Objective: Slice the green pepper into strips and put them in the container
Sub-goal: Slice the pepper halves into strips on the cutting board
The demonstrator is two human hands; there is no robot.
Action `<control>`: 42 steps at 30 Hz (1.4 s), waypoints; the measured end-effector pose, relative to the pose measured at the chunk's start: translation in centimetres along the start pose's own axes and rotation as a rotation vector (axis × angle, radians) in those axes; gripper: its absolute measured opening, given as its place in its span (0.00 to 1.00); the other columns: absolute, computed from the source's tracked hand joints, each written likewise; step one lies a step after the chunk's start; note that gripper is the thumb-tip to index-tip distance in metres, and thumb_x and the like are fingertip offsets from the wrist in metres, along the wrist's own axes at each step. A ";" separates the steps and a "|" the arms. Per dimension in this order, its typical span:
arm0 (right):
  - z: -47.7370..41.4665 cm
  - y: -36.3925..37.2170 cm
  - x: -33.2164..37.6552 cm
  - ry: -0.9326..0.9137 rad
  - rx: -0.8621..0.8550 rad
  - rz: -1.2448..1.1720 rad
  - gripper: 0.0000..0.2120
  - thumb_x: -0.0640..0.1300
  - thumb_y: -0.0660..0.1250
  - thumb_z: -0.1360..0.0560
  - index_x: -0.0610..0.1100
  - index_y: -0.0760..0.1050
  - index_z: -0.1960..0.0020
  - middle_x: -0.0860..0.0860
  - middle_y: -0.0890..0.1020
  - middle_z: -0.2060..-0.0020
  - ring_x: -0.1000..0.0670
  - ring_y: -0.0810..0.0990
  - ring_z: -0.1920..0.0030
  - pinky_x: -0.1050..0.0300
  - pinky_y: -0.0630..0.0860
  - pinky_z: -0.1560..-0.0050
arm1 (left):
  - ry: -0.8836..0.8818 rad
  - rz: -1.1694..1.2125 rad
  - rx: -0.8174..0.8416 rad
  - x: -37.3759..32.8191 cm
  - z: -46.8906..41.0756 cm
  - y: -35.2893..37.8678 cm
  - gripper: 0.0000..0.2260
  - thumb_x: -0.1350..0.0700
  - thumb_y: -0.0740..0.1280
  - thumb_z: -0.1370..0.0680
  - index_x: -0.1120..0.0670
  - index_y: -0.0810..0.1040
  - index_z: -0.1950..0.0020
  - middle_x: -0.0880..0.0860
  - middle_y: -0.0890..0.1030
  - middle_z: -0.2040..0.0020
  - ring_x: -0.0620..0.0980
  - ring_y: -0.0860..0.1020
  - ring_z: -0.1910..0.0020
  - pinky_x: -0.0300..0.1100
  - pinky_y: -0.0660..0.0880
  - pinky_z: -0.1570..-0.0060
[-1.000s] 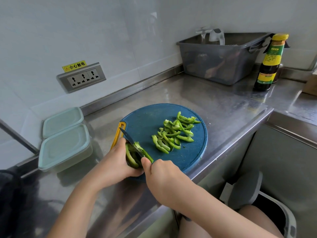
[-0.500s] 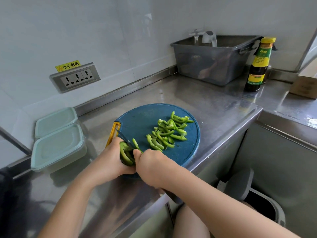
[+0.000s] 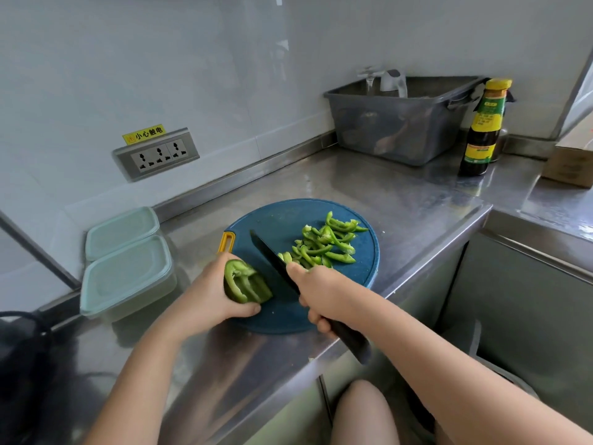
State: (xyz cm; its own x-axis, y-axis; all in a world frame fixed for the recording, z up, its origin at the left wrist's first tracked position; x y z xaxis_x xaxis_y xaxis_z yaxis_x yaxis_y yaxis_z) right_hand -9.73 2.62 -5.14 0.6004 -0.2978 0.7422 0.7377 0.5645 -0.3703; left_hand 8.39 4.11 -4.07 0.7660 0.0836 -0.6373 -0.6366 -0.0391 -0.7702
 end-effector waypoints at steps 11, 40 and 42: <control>3.6 2.2 1.0 -0.441 -0.189 0.268 0.28 0.61 0.46 0.20 0.43 0.59 0.71 0.47 0.64 0.72 0.42 0.66 0.65 0.55 0.64 0.60 | -0.051 0.001 0.032 0.0 0.3 0.1 0.22 0.51 0.79 0.38 0.49 0.73 0.49 0.51 0.81 0.53 0.43 0.79 0.55 0.42 0.76 0.54; 2.3 3.9 2.3 -0.378 -0.135 0.439 0.25 0.59 0.44 0.19 0.45 0.61 0.68 0.48 0.66 0.69 0.42 0.70 0.61 0.54 0.66 0.60 | 0.037 0.061 0.069 0.9 -0.4 0.7 0.27 0.45 0.76 0.40 0.53 0.73 0.45 0.50 0.81 0.50 0.51 0.79 0.49 0.53 0.77 0.48; 2.1 3.9 2.5 -0.378 -0.122 0.451 0.25 0.59 0.44 0.19 0.45 0.61 0.67 0.48 0.66 0.69 0.42 0.70 0.61 0.54 0.66 0.60 | 0.036 0.058 0.057 1.0 -0.4 0.7 0.27 0.44 0.76 0.40 0.51 0.71 0.46 0.51 0.80 0.49 0.51 0.79 0.49 0.54 0.76 0.48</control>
State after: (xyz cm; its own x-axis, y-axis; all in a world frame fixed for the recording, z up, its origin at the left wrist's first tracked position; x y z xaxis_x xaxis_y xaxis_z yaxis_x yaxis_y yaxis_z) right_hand -6.02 5.69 -3.56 0.7274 0.2576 0.6360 0.4793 0.4725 -0.7396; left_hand 8.76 3.73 -5.22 0.7295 0.0466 -0.6824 -0.6835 0.0136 -0.7298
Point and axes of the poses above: each hand's wrist, its own z-axis away from the middle knuckle, its own y-axis out of the palm, x = y × z, the point moved 5 cm from there along -z, towards the middle knuckle
